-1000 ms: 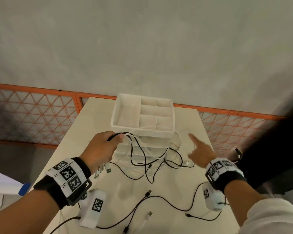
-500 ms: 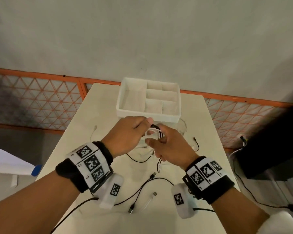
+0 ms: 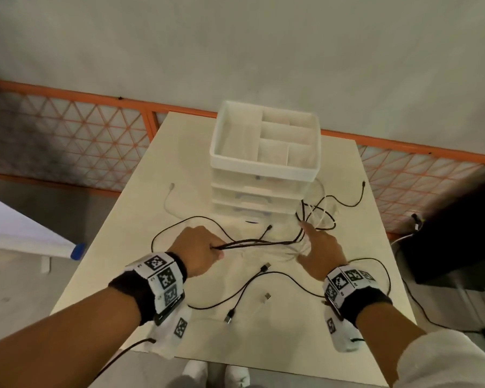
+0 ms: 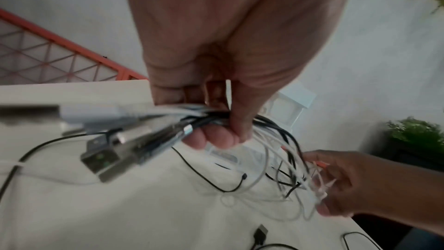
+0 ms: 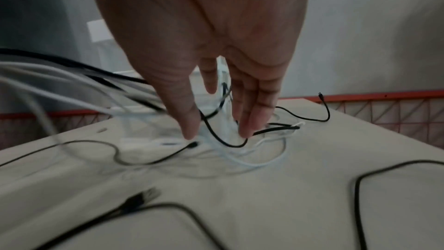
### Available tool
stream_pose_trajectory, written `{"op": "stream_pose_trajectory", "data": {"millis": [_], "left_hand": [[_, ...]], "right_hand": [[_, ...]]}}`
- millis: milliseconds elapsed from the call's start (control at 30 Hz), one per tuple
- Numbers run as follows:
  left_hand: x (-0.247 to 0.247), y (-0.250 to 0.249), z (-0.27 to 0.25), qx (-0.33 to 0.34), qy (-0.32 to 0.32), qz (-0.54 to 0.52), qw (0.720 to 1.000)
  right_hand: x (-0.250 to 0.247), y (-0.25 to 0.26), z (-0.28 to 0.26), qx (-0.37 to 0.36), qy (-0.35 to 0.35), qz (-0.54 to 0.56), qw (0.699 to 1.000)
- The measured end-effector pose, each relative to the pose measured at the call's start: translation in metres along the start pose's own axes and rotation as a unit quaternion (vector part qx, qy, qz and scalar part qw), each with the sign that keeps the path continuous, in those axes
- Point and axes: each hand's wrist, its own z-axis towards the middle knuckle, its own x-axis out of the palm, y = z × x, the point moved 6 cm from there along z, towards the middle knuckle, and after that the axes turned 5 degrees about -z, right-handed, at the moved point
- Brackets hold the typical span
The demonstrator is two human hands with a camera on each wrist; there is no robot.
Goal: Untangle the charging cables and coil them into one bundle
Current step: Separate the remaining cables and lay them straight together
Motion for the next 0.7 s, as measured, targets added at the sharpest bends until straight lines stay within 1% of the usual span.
{"op": "stream_pose_trajectory", "data": {"millis": [33, 67, 100, 133, 167, 200, 267, 300, 333, 367, 467, 567, 633, 700], "left_hand": [[-0.003, 0.001, 0.000, -0.003, -0.025, -0.003, 1.000], [-0.006, 0.002, 0.001, -0.006, -0.047, -0.010, 0.999], [-0.009, 0.003, 0.002, -0.009, -0.062, -0.028, 0.998], [-0.012, 0.005, 0.003, -0.012, -0.074, -0.052, 0.996], [-0.014, 0.006, 0.005, -0.017, -0.083, -0.078, 0.993], [-0.014, 0.007, 0.006, -0.023, -0.087, -0.096, 0.991], [-0.012, 0.008, 0.008, -0.044, -0.073, -0.118, 0.989], [-0.010, 0.009, 0.008, -0.060, -0.061, -0.128, 0.988], [-0.008, 0.010, 0.008, -0.075, -0.048, -0.136, 0.987], [-0.006, 0.011, 0.007, -0.087, -0.038, -0.143, 0.985], [0.000, 0.013, 0.004, -0.103, -0.015, -0.197, 0.975], [0.004, 0.013, 0.002, -0.098, 0.003, -0.276, 0.956], [0.002, 0.011, 0.000, -0.089, 0.003, -0.297, 0.951], [-0.003, 0.008, -0.001, -0.076, -0.002, -0.308, 0.948]], "right_hand": [[0.008, 0.001, -0.005, 0.002, 0.000, 0.002, 1.000], [0.011, 0.004, -0.011, 0.003, -0.026, 0.016, 1.000], [0.011, 0.009, -0.018, -0.008, -0.068, 0.035, 0.997], [0.011, 0.017, -0.026, -0.030, -0.101, 0.050, 0.993], [0.015, 0.027, -0.033, -0.064, -0.108, 0.060, 0.990], [0.026, 0.036, -0.039, -0.100, -0.076, 0.057, 0.990], [0.061, 0.053, -0.049, -0.162, 0.055, 0.018, 0.985], [0.079, 0.056, -0.053, -0.176, 0.111, -0.011, 0.978], [0.093, 0.055, -0.055, -0.172, 0.142, -0.037, 0.974], [0.102, 0.052, -0.056, -0.161, 0.152, -0.048, 0.974], [0.114, 0.047, -0.058, -0.141, 0.146, -0.049, 0.978], [0.113, 0.043, -0.057, -0.124, 0.129, -0.002, 0.984], [0.101, 0.044, -0.054, -0.112, 0.094, 0.064, 0.987], [0.076, 0.050, -0.055, -0.112, 0.030, 0.145, 0.983]]}}
